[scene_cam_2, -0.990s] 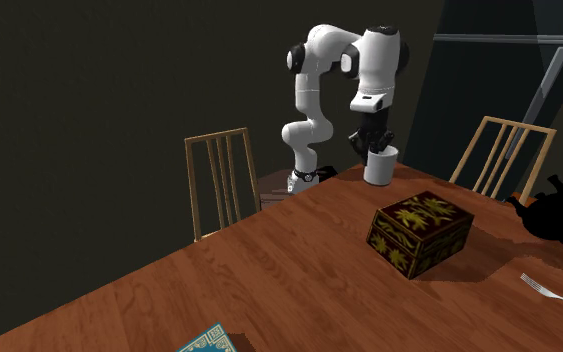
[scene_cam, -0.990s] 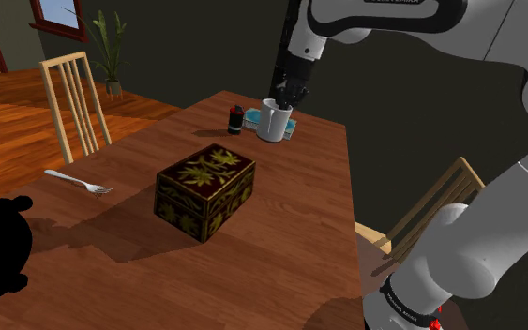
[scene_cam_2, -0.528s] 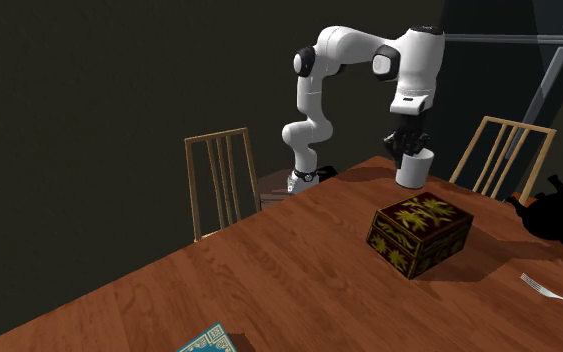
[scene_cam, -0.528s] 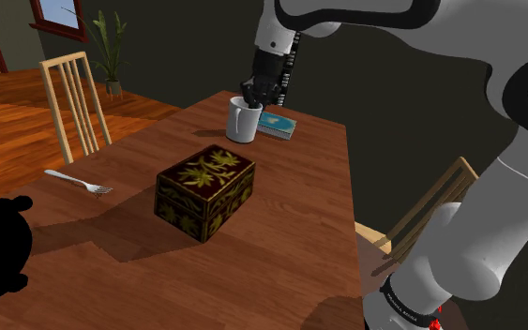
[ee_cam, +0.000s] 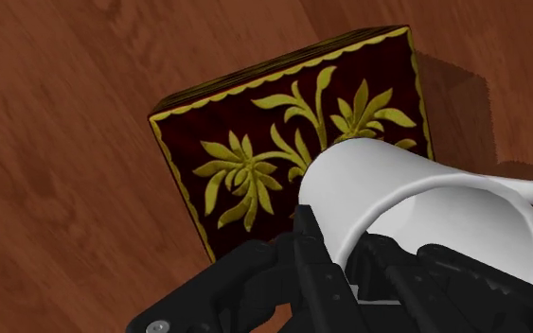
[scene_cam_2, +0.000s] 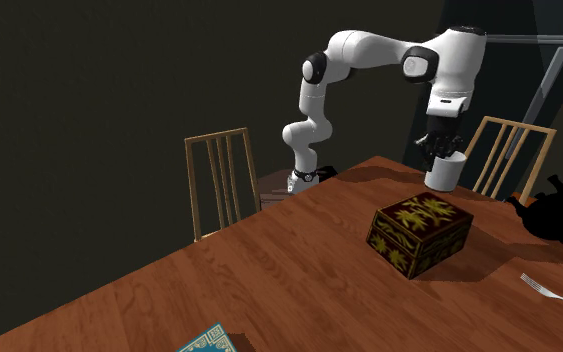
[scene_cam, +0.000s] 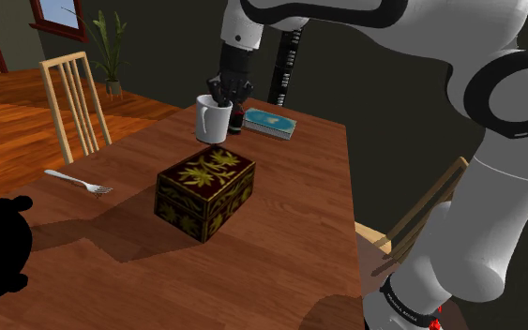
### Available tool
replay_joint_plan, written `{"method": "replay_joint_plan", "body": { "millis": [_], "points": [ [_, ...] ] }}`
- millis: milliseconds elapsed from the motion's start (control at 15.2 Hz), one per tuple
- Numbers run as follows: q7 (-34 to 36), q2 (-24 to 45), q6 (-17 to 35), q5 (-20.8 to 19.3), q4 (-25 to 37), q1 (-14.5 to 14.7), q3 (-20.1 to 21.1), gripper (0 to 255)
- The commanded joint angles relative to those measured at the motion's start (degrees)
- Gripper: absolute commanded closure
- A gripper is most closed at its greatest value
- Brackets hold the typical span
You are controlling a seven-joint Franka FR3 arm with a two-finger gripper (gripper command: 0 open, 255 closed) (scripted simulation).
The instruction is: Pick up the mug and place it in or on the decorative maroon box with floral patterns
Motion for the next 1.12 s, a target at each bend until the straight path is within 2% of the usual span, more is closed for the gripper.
{"method": "replay_joint_plan", "body": {
  "millis": [0, 1056],
  "points": [
    [0.22, 0.05, 1.47, -0.02, -1.35, 0.14, 0.1, 255],
    [-0.34, -0.17, 12.8, 0.12, -12.92, 0.12, 0.08, 255]
  ]
}}
